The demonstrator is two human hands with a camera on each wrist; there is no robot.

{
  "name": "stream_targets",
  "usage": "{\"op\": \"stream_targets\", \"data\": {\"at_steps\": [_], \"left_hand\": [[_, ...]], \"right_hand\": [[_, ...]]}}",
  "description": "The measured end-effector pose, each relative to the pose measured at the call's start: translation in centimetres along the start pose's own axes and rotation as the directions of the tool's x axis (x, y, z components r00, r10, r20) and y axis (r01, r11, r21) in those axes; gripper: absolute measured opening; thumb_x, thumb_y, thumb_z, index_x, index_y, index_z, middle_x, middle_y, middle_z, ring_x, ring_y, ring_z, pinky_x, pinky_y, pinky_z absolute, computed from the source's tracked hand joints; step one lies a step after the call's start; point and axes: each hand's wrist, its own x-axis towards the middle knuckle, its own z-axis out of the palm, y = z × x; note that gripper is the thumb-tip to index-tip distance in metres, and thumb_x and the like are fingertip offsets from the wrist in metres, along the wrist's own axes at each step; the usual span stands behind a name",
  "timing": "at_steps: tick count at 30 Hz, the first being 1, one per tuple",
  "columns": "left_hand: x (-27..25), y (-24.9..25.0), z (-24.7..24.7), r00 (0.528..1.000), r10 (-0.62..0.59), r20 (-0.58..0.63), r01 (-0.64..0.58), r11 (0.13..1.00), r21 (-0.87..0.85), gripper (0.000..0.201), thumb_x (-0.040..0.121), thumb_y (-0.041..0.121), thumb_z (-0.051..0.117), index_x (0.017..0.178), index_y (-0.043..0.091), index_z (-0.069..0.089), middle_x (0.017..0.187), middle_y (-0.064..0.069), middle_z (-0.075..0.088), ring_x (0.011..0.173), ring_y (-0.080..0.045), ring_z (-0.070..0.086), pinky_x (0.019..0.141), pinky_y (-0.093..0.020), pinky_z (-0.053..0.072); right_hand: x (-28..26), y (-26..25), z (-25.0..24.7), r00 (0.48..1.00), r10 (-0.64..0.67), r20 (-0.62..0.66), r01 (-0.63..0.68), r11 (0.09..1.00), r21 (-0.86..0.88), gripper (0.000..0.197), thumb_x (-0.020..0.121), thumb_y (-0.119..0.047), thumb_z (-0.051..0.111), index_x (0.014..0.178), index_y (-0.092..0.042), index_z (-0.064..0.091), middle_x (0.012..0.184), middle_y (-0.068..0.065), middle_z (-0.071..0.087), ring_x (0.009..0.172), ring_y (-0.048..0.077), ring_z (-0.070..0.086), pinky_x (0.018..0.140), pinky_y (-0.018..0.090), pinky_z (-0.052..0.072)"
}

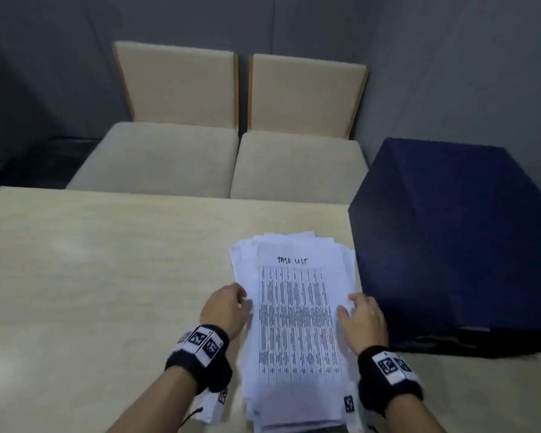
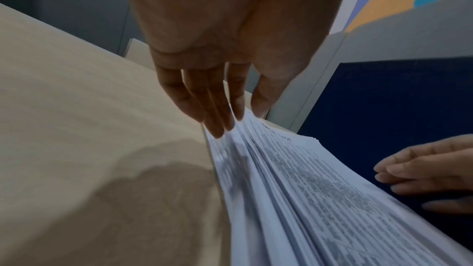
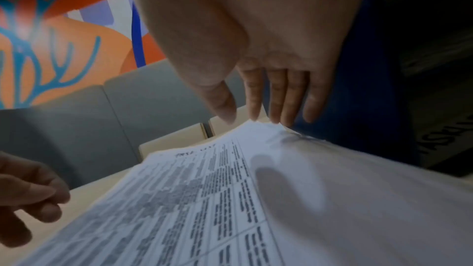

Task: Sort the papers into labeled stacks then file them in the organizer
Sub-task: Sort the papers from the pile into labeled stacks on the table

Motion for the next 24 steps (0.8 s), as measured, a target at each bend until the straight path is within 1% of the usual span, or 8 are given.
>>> {"op": "stream_targets", "data": {"at_steps": [2,5,11,15,17,18,21,24], "left_hand": [[1.1,0.5,0.7,0.995,-0.102,0.019,0.102,0.995,0.021,0.029,0.09,0.037,0.058,0.108,0.014,0.06,0.104,-0.003,0.066,0.095,-0.024,0.062,0.082,-0.03,0.05],[1.7,1.1,1.5,0.984,-0.177,0.017,0.175,0.983,0.062,0.039,0.092,0.043,0.053,0.114,0.011,0.056,0.107,-0.007,0.064,0.095,-0.025,0.06,0.082,-0.033,0.051],[3.0,0.1,1.0,0.974,-0.219,-0.05,0.222,0.973,0.056,0.041,0.093,0.047,0.05,0.107,0.008,0.056,0.101,-0.011,0.065,0.09,-0.028,0.06,0.073,-0.033,0.048],[3.5,-0.9,-0.4,0.968,-0.241,-0.07,0.244,0.969,0.036,0.045,0.091,0.05,0.052,0.114,0.011,0.059,0.106,-0.009,0.066,0.093,-0.027,0.062,0.078,-0.032,0.05],[3.5,-0.8,-0.7,0.961,-0.255,-0.11,0.26,0.965,0.031,0.046,0.088,0.049,0.057,0.115,0.012,0.057,0.112,-0.006,0.06,0.096,-0.027,0.06,0.079,-0.033,0.048],[3.4,-0.6,-0.8,0.958,-0.25,-0.143,0.256,0.966,0.029,0.045,0.086,0.048,0.061,0.114,0.012,0.055,0.113,-0.005,0.056,0.096,-0.026,0.059,0.076,-0.032,0.046],[3.3,-0.1,-0.2,0.967,-0.189,-0.171,0.201,0.978,0.059,0.044,0.082,0.049,0.067,0.103,0.014,0.051,0.102,-0.001,0.051,0.09,-0.023,0.055,0.07,-0.03,0.041],[3.3,-0.1,0.2,0.97,-0.201,-0.135,0.213,0.973,0.088,0.038,0.081,0.049,0.069,0.09,0.015,0.054,0.088,0.001,0.055,0.086,-0.022,0.055,0.069,-0.031,0.044]], "right_hand": [[1.4,-0.1,0.3,0.996,0.088,0.009,-0.087,0.994,-0.064,0.041,0.092,-0.027,0.058,0.128,-0.007,0.055,0.128,0.014,0.056,0.115,0.032,0.055,0.09,0.033,0.043],[2.6,-0.6,0.8,0.984,0.168,0.057,-0.161,0.98,-0.12,0.047,0.092,-0.032,0.057,0.13,-0.006,0.052,0.128,0.015,0.06,0.115,0.035,0.057,0.088,0.034,0.047],[0.8,-1.6,3.3,0.993,0.111,0.042,-0.103,0.98,-0.17,0.046,0.088,-0.038,0.065,0.122,-0.011,0.051,0.116,0.009,0.06,0.103,0.031,0.06,0.075,0.032,0.043],[1.5,-0.8,3.6,0.995,0.098,-0.008,-0.098,0.995,0.031,0.024,0.082,-0.025,0.076,0.089,-0.016,0.054,0.096,0.005,0.064,0.085,0.026,0.058,0.071,0.032,0.047],[2.1,-0.1,3.3,0.995,0.083,-0.047,-0.082,0.996,0.041,0.03,0.084,-0.02,0.072,0.069,-0.017,0.047,0.078,0.004,0.06,0.072,0.026,0.053,0.063,0.031,0.043],[2.1,0.2,3.1,0.995,0.069,-0.077,-0.066,0.997,0.04,0.033,0.085,-0.018,0.071,0.064,-0.016,0.044,0.076,0.004,0.058,0.07,0.026,0.051,0.061,0.031,0.04],[1.4,0.8,2.6,0.989,0.02,-0.146,0.003,0.989,0.151,0.026,0.084,-0.008,0.068,0.064,-0.011,0.051,0.085,0.004,0.059,0.071,0.027,0.053,0.065,0.029,0.038],[-0.5,1.2,1.9,0.988,0.051,-0.148,0.012,0.92,0.393,0.017,0.08,0.003,0.065,0.08,-0.01,0.055,0.084,0.001,0.065,0.074,0.024,0.061,0.063,0.026,0.044]]}}
